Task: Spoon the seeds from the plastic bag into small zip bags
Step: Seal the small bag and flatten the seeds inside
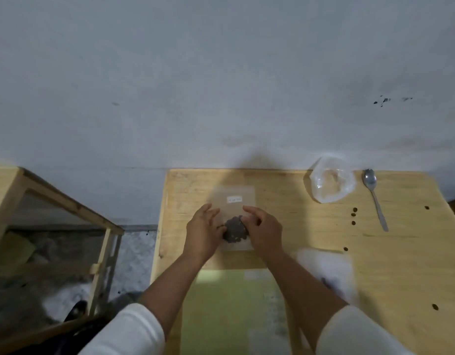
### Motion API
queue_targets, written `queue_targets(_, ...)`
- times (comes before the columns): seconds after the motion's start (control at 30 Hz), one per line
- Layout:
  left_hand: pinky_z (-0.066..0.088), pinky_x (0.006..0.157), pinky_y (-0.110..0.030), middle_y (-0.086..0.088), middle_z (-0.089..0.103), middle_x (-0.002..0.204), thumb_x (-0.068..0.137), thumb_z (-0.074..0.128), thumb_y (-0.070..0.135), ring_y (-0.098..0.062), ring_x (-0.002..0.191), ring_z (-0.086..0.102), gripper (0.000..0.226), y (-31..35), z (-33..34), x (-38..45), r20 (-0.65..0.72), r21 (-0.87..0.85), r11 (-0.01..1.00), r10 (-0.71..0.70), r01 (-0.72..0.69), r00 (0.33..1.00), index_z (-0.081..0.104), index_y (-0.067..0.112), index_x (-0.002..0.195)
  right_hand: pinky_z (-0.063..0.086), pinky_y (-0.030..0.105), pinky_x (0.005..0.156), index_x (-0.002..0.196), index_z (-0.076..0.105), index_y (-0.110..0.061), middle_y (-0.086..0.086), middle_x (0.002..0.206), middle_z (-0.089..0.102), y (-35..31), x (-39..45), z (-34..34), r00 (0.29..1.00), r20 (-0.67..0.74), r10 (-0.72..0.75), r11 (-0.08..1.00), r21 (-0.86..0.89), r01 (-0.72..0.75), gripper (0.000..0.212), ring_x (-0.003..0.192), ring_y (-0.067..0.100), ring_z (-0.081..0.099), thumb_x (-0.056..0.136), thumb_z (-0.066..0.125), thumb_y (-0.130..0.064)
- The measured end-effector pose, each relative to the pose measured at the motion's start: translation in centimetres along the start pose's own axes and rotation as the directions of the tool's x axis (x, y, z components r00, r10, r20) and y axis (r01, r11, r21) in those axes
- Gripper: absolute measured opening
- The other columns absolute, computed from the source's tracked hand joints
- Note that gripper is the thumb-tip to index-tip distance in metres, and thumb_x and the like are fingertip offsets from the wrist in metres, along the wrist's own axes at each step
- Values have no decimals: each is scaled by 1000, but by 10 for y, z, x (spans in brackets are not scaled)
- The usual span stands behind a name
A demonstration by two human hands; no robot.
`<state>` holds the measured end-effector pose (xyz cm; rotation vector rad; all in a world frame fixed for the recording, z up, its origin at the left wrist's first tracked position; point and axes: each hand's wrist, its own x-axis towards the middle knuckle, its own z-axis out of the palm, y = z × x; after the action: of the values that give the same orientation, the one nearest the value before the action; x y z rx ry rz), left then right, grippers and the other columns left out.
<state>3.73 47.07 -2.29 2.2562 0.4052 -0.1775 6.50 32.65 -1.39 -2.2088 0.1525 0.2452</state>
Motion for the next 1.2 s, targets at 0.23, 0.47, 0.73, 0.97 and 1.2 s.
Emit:
queue_targets(0.23,14,114,-23,-13,41,144,91,53,13,-27,140,28,47,-10,27,-1,3,286,947,154,-148,988,43,1,136,40,13,66,99,48,-12,18,98,54,14,21,14,959,-61,-276,938,-235,255,22,83,23,55,83,60,-1)
queue_targets(0.47,49,91,-37,-23,67,107,64,79,9,-32,103,65,47,-5,35,0,49,596,743,344,-304,938,65,-10,104,50,43,95,113,62,5,20,117,64,37,11,27,868,283,-407,659,-567,494,45,113,32,59,91,33,-21)
queue_targets(0.73,32,110,-35,-22,49,131,96,30,15,-33,123,47,43,20,31,-16,187,674,588,450,-447,873,45,-8,130,52,46,90,117,58,8,25,118,62,38,-12,-19,943,180,-281,757,-563,333,48,112,36,60,87,35,-22)
queue_targets(0.97,27,105,-27,-9,47,140,97,43,23,-23,128,41,44,53,74,-79,264,151,876,410,-457,873,39,11,140,47,39,96,128,52,2,21,133,50,72,-78,-84,972,-179,-154,839,-543,33,43,124,32,49,91,45,-18)
queue_targets(1.2,26,107,-25,-9,37,148,99,38,26,-21,133,38,50,61,109,-120,436,95,899,349,-428,830,29,10,146,38,36,102,139,42,-15,18,149,30,103,-136,-111,962,-259,86,820,-530,-216,44,137,31,27,97,43,-28)
